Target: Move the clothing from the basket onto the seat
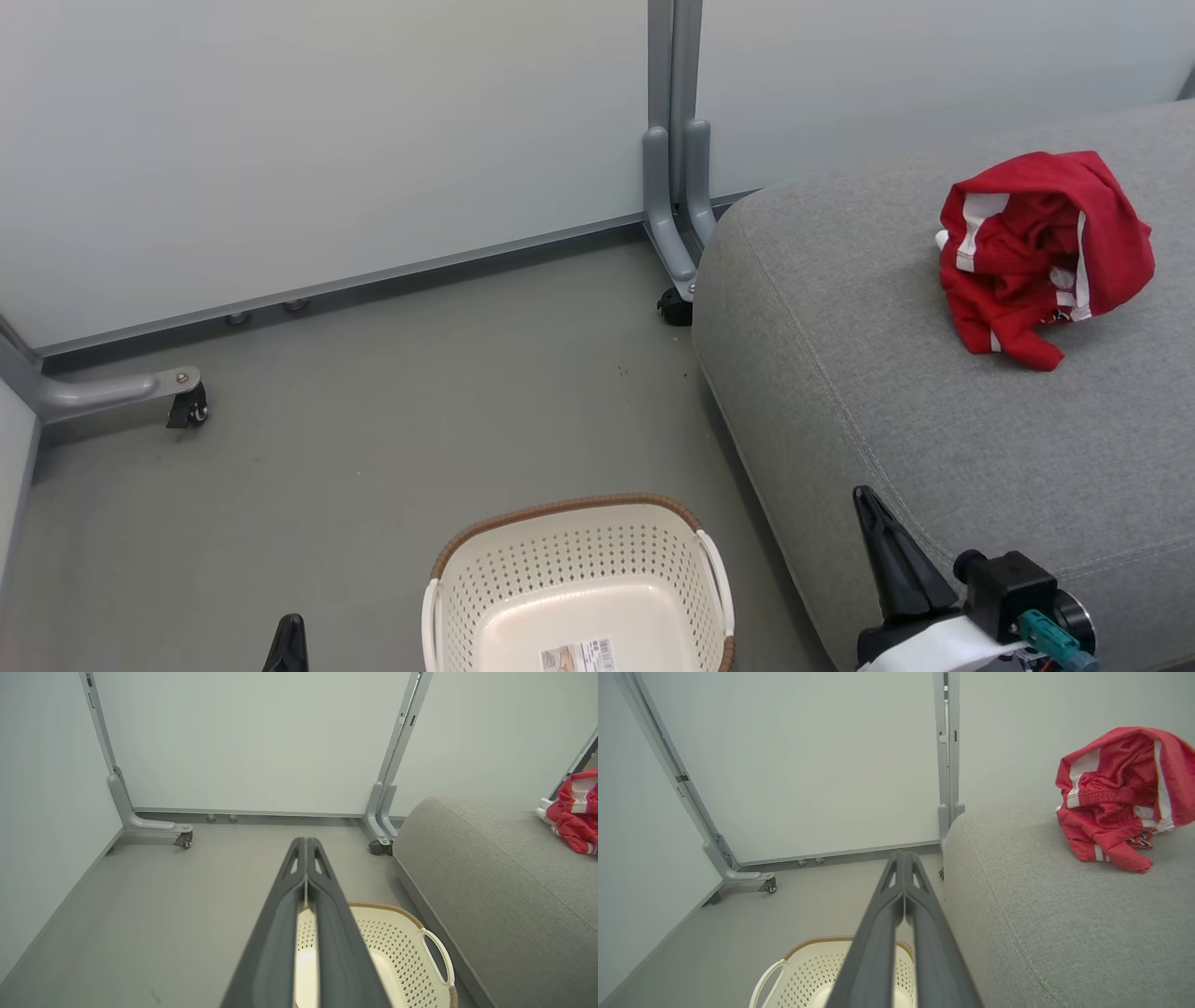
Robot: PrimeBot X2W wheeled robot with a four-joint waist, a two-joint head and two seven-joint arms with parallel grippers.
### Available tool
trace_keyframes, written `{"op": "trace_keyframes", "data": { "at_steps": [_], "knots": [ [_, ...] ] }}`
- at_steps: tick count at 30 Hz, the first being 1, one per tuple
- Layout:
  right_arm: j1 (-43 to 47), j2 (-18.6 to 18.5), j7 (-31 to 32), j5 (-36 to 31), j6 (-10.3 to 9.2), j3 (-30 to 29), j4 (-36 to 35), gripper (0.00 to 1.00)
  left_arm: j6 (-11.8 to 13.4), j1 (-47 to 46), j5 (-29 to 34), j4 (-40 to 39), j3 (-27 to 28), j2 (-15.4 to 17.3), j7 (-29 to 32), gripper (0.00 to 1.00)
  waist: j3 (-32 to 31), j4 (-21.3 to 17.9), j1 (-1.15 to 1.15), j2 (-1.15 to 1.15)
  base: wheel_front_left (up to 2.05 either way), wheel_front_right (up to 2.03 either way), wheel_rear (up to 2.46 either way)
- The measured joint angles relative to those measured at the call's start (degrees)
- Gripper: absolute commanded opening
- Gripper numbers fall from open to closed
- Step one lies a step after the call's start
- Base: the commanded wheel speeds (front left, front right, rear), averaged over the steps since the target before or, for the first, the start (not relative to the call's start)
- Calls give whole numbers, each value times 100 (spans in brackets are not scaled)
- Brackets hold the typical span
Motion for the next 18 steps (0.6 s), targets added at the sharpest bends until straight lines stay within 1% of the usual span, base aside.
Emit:
{"op": "trace_keyframes", "data": {
  "at_steps": [8,18],
  "knots": [
    [-30,-34,172,983,0,-81,56,0,-21,-156,-829,120,44,-1,220,0,36,36,0,0,0,0,0],
    [-173,-78,371,2062,0,-207,129,0,-48,-462,-1805,254,136,0,472,0,79,81,0,0,0,0,0]
  ]
}}
